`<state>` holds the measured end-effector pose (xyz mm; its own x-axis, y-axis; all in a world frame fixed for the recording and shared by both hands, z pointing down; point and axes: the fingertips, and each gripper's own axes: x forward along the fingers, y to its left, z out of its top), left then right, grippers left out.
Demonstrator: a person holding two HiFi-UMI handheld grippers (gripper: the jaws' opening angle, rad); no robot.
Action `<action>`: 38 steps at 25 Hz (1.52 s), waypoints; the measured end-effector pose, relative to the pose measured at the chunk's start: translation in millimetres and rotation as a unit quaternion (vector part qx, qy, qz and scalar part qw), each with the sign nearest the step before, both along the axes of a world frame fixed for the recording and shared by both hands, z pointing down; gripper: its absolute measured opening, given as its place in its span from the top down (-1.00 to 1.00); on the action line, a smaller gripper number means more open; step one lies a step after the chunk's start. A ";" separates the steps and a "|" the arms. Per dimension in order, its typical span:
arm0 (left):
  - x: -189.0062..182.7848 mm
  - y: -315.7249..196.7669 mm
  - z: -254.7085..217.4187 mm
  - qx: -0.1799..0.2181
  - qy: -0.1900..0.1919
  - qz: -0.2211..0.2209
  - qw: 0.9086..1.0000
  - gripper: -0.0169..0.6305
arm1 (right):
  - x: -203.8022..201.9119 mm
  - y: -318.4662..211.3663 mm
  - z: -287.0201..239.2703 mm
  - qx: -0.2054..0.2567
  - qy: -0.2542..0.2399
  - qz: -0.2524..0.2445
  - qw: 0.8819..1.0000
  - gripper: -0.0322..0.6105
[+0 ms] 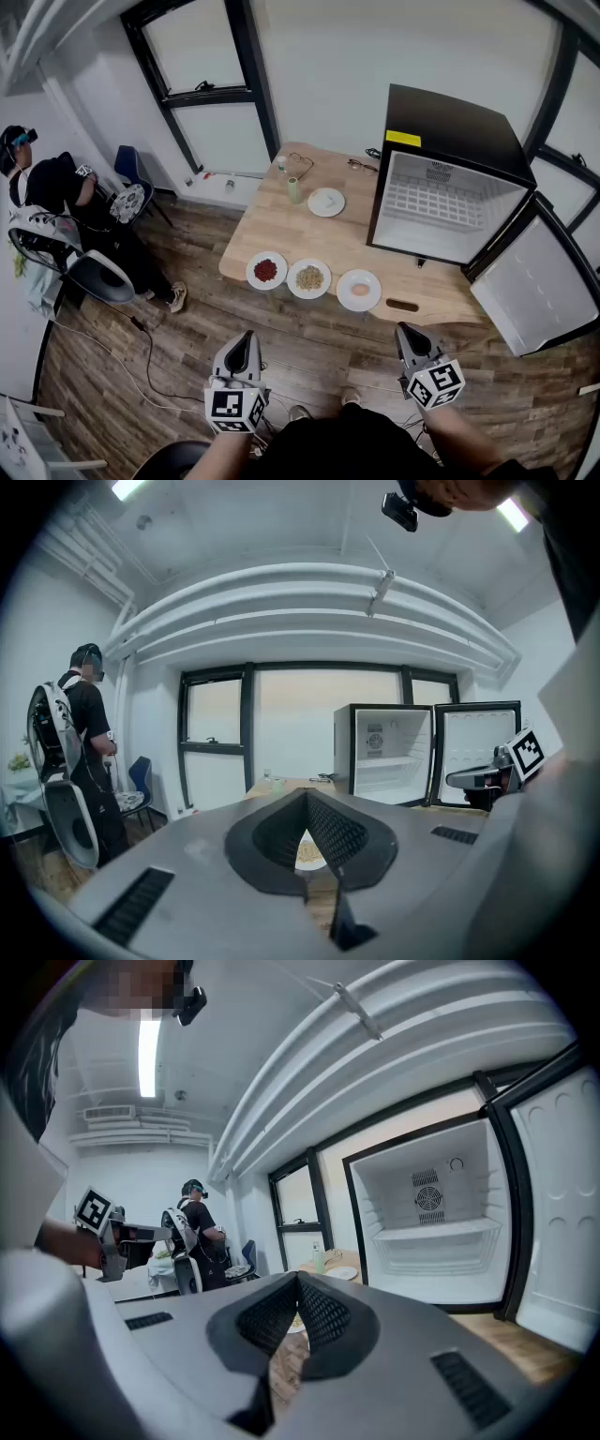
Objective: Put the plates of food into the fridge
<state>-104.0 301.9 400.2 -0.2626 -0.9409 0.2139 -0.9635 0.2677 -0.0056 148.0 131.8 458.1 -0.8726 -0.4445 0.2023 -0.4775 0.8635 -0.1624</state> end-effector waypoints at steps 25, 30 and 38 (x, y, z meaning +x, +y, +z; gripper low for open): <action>48.2 -62.9 3.1 -0.039 -0.093 0.010 0.995 0.94 | 12.0 -72.3 22.6 -0.042 -0.010 -0.041 0.998 0.83; 37.3 -90.3 -3.5 -0.022 -0.080 0.038 0.996 0.94 | 11.6 -83.4 26.1 -0.047 -0.003 -0.016 0.999 0.83; 3.6 -141.6 4.8 -0.017 -0.068 0.089 0.994 0.94 | -1.6 -102.1 34.2 -0.056 0.012 0.034 0.998 0.83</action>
